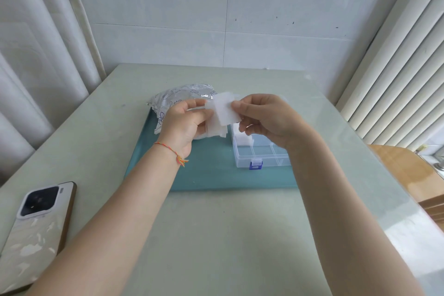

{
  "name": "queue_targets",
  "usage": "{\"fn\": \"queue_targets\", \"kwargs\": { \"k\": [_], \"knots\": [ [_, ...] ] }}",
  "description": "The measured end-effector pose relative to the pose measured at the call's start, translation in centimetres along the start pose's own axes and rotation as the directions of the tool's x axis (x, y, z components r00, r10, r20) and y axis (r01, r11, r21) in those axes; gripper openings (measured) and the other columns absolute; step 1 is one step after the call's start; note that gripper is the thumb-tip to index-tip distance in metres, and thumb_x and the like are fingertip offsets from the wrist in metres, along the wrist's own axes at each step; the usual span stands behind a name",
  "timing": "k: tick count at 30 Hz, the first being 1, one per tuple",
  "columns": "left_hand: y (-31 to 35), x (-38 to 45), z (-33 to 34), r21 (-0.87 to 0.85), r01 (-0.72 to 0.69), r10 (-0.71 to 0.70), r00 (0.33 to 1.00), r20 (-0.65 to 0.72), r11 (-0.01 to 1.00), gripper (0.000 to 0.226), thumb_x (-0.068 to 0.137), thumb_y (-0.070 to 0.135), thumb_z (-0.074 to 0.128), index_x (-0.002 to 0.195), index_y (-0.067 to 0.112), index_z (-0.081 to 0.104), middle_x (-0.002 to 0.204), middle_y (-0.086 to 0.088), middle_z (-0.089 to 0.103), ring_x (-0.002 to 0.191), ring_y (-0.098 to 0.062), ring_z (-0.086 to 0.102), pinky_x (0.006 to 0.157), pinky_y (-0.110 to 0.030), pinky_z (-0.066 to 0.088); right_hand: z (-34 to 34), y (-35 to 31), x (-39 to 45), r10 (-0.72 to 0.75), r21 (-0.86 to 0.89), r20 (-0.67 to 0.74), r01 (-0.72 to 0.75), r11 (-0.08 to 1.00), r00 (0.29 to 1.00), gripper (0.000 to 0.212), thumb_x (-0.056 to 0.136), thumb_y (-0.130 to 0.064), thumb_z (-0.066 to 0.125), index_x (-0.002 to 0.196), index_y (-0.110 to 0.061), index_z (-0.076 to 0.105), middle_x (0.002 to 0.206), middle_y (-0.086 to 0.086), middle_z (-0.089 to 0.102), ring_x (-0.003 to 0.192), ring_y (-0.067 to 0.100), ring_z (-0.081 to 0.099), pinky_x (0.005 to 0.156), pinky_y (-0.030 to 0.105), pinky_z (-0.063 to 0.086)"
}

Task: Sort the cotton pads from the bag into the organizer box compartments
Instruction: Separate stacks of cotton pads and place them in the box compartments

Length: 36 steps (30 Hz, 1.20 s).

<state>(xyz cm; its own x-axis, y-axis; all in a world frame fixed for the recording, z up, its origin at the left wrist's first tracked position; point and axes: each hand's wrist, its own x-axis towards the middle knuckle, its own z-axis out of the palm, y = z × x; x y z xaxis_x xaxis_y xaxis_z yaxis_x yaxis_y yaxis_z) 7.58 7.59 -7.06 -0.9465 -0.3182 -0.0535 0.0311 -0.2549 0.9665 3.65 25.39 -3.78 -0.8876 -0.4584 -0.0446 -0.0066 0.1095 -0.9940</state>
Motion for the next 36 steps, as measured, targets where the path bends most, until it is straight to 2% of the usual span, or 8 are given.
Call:
{"fn": "queue_targets", "kwargs": {
  "k": [4,8,12,19,25,28,31,36],
  "knots": [
    [0.4,-0.3,0.1,-0.118,0.063,-0.057,0.997,0.059,0.991,0.024,0.09,0.0,0.062,0.113,0.005,0.062,0.09,-0.013,0.071,0.07,-0.019,0.07,0.057,-0.025,0.055,2.0,0.9,0.6,-0.007,-0.207,-0.097,-0.013,0.978,0.995,0.019,0.088,-0.025,0.073,0.08,-0.01,0.063,0.066,-0.004,0.059,0.055,0.01,0.053,0.054,0.024,0.045],
    [0.6,-0.3,0.2,-0.226,0.129,-0.104,0.988,0.118,0.966,0.013,0.097,0.007,0.053,0.104,0.008,0.064,0.084,-0.008,0.074,0.069,-0.016,0.071,0.056,-0.024,0.055,2.6,1.1,0.7,-0.056,-0.262,-0.203,0.001,0.965,0.977,0.019,0.089,-0.024,0.069,0.084,-0.007,0.061,0.065,-0.002,0.057,0.049,0.007,0.052,0.05,0.021,0.046],
    [0.6,-0.3,0.3,-0.227,0.112,-0.086,0.989,0.122,0.967,0.019,0.093,0.006,0.06,0.113,0.006,0.06,0.095,-0.011,0.07,0.072,-0.016,0.07,0.059,-0.025,0.056,2.9,1.0,0.7,-0.087,-0.305,-0.246,0.008,0.952,0.965,0.02,0.088,-0.023,0.067,0.086,-0.005,0.061,0.066,0.002,0.058,0.044,0.005,0.05,0.046,0.017,0.043],
    [0.4,-0.1,0.1,-0.202,0.08,-0.068,0.995,0.067,0.976,0.041,0.088,-0.005,0.062,0.129,-0.003,0.057,0.114,-0.021,0.067,0.081,-0.021,0.07,0.063,-0.025,0.057,3.2,1.2,0.9,-0.076,-0.232,-0.217,0.024,0.972,0.973,0.021,0.086,-0.027,0.073,0.092,-0.007,0.068,0.084,0.003,0.07,0.068,0.011,0.063,0.064,0.028,0.056],
    [0.1,0.1,-0.1,-0.135,0.097,-0.086,0.993,0.083,0.986,0.044,0.087,0.001,0.066,0.13,0.003,0.058,0.126,-0.018,0.065,0.088,-0.021,0.067,0.065,-0.024,0.056,2.8,1.3,0.9,-0.025,-0.131,-0.167,0.003,0.991,0.986,0.012,0.086,-0.022,0.073,0.091,-0.011,0.07,0.086,0.004,0.071,0.078,0.016,0.064,0.077,0.033,0.052],
    [0.1,0.0,-0.1,-0.111,0.086,-0.077,0.993,0.087,0.99,0.038,0.088,0.001,0.065,0.126,0.003,0.06,0.12,-0.017,0.067,0.089,-0.02,0.067,0.067,-0.023,0.056,2.8,1.3,0.9,-0.015,-0.111,-0.159,-0.002,0.994,0.987,0.008,0.087,-0.02,0.072,0.088,-0.012,0.068,0.083,0.002,0.069,0.077,0.016,0.063,0.077,0.032,0.051],
    [0.3,-0.1,-0.1,-0.129,0.105,-0.094,0.992,0.089,0.986,0.018,0.089,0.003,0.064,0.104,0.014,0.064,0.099,-0.007,0.068,0.082,-0.017,0.065,0.069,-0.025,0.055,2.7,1.4,1.0,0.005,-0.05,-0.146,-0.013,0.999,0.989,0.008,0.089,-0.017,0.069,0.09,-0.01,0.065,0.088,0.006,0.068,0.081,0.019,0.063,0.078,0.033,0.051],
    [0.6,-0.3,0.0,-0.021,0.132,-0.124,0.964,0.236,0.991,0.003,0.091,0.017,0.064,0.092,0.015,0.066,0.09,-0.005,0.069,0.08,-0.017,0.067,0.073,-0.029,0.055,2.5,1.3,0.9,-0.004,0.035,-0.083,0.007,0.999,0.997,0.01,0.089,-0.017,0.069,0.086,-0.011,0.061,0.087,0.008,0.066,0.078,0.02,0.062,0.07,0.029,0.05]
  ]
}}
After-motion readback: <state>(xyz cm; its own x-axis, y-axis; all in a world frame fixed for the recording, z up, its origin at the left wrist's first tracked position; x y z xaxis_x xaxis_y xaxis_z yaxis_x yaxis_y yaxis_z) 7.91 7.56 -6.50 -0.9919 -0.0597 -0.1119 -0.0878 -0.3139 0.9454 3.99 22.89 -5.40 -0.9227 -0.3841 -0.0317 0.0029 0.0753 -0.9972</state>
